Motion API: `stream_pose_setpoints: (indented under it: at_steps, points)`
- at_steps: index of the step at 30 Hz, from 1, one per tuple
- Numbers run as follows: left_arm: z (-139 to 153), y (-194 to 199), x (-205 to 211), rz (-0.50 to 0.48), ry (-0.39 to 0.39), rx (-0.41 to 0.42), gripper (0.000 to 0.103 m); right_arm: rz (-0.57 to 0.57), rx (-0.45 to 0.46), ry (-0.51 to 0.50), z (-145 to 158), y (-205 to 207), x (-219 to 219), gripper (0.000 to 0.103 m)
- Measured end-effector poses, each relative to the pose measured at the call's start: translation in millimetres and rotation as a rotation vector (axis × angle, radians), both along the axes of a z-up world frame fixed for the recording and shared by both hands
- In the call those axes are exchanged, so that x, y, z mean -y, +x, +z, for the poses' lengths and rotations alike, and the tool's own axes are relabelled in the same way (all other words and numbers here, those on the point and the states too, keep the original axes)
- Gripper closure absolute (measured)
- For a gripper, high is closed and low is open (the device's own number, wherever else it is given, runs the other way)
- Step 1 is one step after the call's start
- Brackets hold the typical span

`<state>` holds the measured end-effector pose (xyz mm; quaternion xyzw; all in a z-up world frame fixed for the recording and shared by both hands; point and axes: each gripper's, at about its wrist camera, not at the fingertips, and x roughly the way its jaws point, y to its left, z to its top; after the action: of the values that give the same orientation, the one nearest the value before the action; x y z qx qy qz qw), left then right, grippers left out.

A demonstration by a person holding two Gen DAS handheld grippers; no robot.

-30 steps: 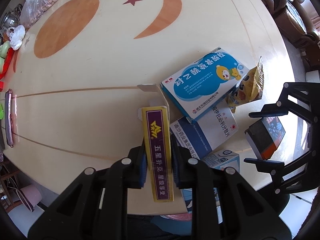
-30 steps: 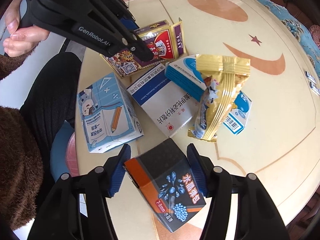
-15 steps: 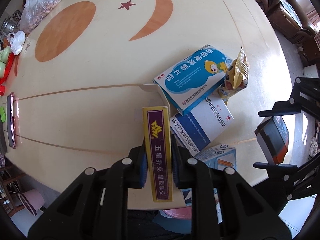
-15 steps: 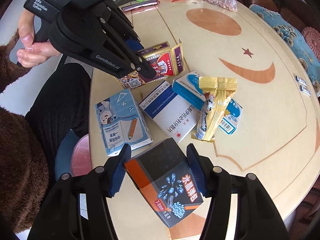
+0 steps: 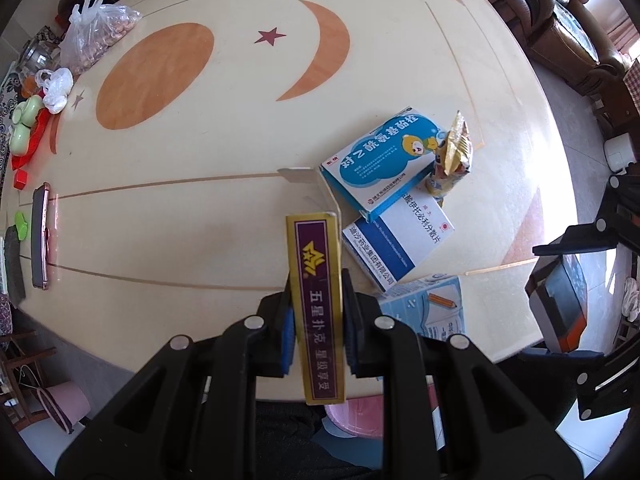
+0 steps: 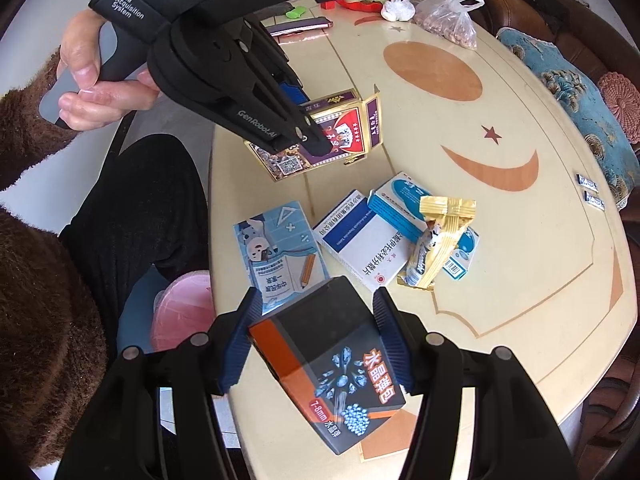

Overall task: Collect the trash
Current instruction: 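Carry the purple-yellow box and black box in both grippers toward the pink bin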

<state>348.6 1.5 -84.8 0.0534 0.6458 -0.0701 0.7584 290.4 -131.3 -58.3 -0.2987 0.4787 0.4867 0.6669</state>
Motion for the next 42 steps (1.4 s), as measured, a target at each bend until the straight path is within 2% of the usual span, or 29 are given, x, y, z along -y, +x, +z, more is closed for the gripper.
stream_pose_setpoints:
  at_steps: [10,18,26,31,42]
  points:
    - [32.3,-69.4,6.2,-0.071,-0.025,0.055,0.083,0.021,0.037,0.018,35.4,-73.9,-19.4,0.047]
    - [29.8,-130.3,8.9,-0.146,-0.031,0.068,0.083,0.005,0.017,0.022,30.3,-140.5,-24.0,0.047]
    - [1.5,-183.0,21.3,-0.208,-0.031,0.045,0.083,-0.047,-0.028,0.022,4.6,-187.1,-20.1,0.046]
    - [-16.9,-208.4,25.1,-0.233,-0.033,0.044,0.083,-0.083,-0.046,0.011,-16.8,-199.8,-19.9,0.046]
    - [-81.6,-244.0,22.9,-0.235,-0.056,0.000,0.083,-0.163,-0.077,0.015,-75.4,-223.4,-18.4,0.046]
